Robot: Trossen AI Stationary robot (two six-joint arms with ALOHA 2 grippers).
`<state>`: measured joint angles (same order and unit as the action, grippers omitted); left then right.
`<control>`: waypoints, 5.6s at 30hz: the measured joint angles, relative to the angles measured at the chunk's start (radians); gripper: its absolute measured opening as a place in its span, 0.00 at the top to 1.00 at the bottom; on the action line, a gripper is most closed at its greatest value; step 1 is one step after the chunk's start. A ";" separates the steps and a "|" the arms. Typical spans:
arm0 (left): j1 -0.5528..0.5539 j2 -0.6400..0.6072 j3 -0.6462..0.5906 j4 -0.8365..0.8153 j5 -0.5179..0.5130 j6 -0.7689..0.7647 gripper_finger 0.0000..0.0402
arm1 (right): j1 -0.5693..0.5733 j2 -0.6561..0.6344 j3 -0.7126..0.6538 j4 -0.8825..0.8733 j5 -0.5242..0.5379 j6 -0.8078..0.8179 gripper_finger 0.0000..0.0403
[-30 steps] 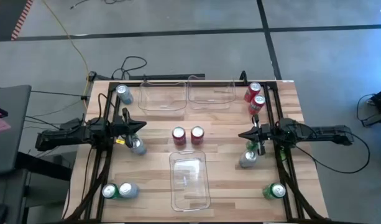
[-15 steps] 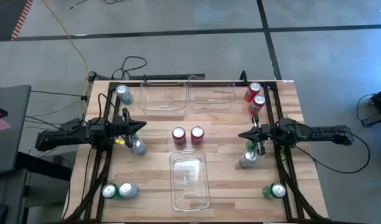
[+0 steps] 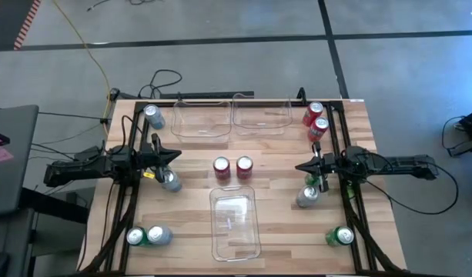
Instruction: Sort soda cans
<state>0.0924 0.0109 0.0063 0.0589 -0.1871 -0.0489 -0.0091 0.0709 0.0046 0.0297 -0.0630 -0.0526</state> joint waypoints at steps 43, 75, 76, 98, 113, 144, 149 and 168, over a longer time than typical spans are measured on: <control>0.000 0.000 0.000 0.013 -0.021 0.003 1.00 | -0.045 0.000 0.000 0.478 0.100 -0.057 0.99; 0.079 0.000 0.000 0.206 -0.390 0.490 1.00 | -0.420 0.008 0.007 0.396 0.458 0.055 0.99; 0.079 0.001 0.000 0.206 -0.387 0.481 1.00 | -0.419 0.008 0.007 0.402 0.458 0.054 0.99; 0.079 0.016 0.103 0.245 -0.398 0.362 0.98 | -0.363 0.008 0.078 0.401 0.190 0.203 0.66; 0.079 0.405 0.523 -0.249 -0.621 0.014 0.43 | -0.437 0.036 0.079 0.447 0.302 0.320 0.20; 0.765 0.916 0.944 -0.971 -0.262 -0.130 0.40 | -0.415 0.412 0.320 0.188 0.266 0.316 0.01; 0.766 0.921 0.973 -1.018 -0.201 -0.138 0.32 | -0.420 0.435 0.320 0.190 0.266 0.328 0.01; 0.699 1.120 0.987 -1.048 -0.061 -0.389 0.18 | -0.355 0.439 0.320 0.201 0.266 0.404 0.01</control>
<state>0.7912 1.1314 0.9932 -0.9889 -0.2481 -0.4378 -0.3645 0.5098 0.3244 0.2311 0.2031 0.3511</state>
